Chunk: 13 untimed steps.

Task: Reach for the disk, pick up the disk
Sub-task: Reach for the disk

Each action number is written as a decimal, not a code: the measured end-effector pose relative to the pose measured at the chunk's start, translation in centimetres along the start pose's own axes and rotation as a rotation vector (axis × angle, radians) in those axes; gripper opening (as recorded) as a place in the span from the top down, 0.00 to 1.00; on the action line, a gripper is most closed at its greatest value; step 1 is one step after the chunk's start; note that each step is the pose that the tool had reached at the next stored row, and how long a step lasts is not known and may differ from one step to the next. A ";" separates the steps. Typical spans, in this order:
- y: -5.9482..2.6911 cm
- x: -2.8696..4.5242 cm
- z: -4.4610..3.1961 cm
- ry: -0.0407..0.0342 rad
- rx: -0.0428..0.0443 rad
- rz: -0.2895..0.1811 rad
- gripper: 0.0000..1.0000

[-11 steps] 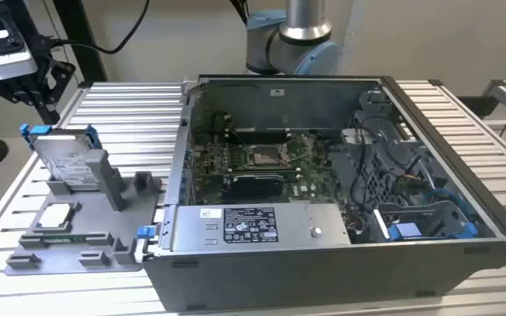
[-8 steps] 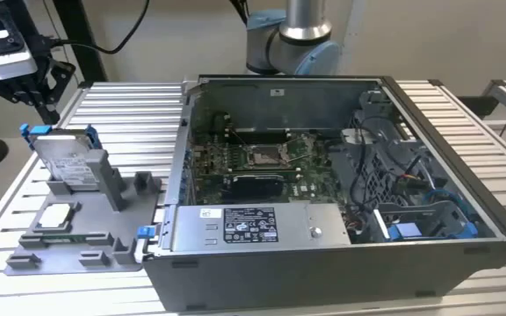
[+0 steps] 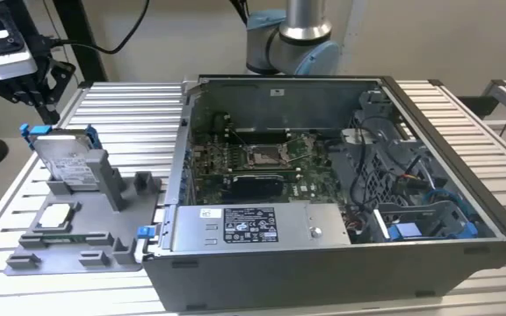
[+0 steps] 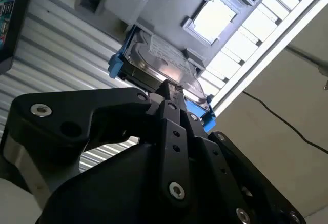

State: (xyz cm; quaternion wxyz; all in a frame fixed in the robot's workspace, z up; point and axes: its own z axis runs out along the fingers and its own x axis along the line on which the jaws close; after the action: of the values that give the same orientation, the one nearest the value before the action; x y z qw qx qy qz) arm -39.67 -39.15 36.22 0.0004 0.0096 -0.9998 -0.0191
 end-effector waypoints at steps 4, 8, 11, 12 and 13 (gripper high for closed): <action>0.13 0.00 0.00 0.0000 0.0000 -0.001 1.00; 0.83 0.32 0.04 0.0000 0.0000 -0.002 1.00; 1.20 1.20 0.09 -0.0005 0.0000 -0.002 1.00; 1.28 1.57 0.12 -0.0009 -0.0001 -0.002 1.00; 1.36 1.92 0.13 -0.0011 0.0000 -0.002 1.00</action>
State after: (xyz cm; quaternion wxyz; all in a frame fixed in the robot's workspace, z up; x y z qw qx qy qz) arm -41.62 -37.83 36.14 -0.0001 0.0104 -0.9998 -0.0191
